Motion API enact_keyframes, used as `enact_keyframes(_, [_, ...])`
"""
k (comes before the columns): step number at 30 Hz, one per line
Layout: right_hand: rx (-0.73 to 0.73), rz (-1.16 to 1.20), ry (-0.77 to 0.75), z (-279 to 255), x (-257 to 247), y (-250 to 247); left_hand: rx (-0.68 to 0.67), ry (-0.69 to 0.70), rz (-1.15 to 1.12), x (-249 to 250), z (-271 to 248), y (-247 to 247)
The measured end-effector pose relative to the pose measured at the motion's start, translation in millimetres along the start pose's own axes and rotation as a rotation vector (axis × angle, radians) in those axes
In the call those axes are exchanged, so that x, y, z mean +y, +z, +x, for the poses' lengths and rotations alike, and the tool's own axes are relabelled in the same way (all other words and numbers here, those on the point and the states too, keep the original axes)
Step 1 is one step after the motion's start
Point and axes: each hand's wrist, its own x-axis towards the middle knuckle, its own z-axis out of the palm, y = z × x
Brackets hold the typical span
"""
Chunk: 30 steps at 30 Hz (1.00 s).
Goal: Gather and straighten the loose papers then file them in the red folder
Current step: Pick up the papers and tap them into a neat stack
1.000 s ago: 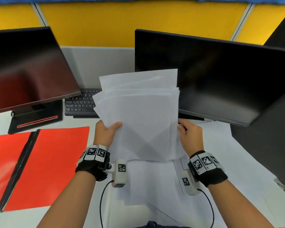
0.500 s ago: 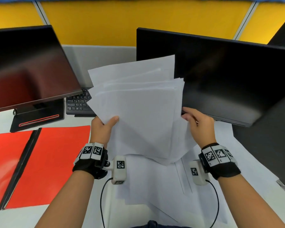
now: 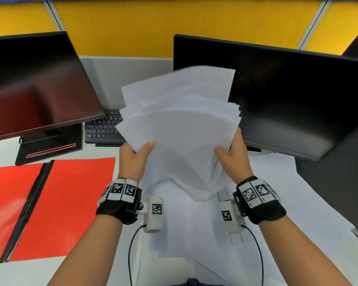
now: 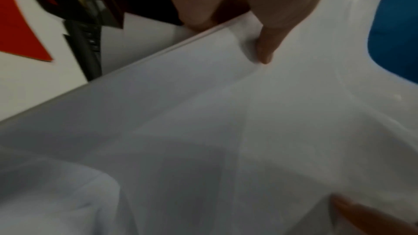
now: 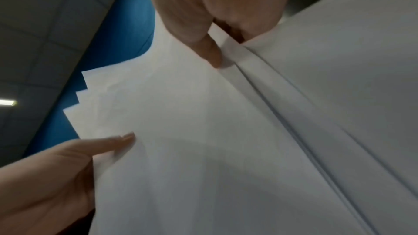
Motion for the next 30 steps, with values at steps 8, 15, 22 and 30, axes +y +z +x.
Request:
enact_keyframes(8, [0.157, 0.172, -0.12, -3.3, 0.5, 3.2, 0.054, 0.13, -0.064, 15.7, -1.2, 21.5])
enact_keyframes(15, [-0.027, 0.103, 0.04, -8.8, 12.6, 13.3, -0.025, 0.014, 0.01, -8.9, 6.1, 18.9])
enact_keyframes(22, [-0.151, -0.125, 0.25, 7.5, 22.7, 15.6, -0.154, -0.161, 0.0, -28.3, 23.6, 3.5])
enact_keyframes(30, [-0.191, -0.847, 0.147, 17.7, 46.9, -6.8, -0.072, -0.089, 0.056, -39.3, 31.0, -0.4])
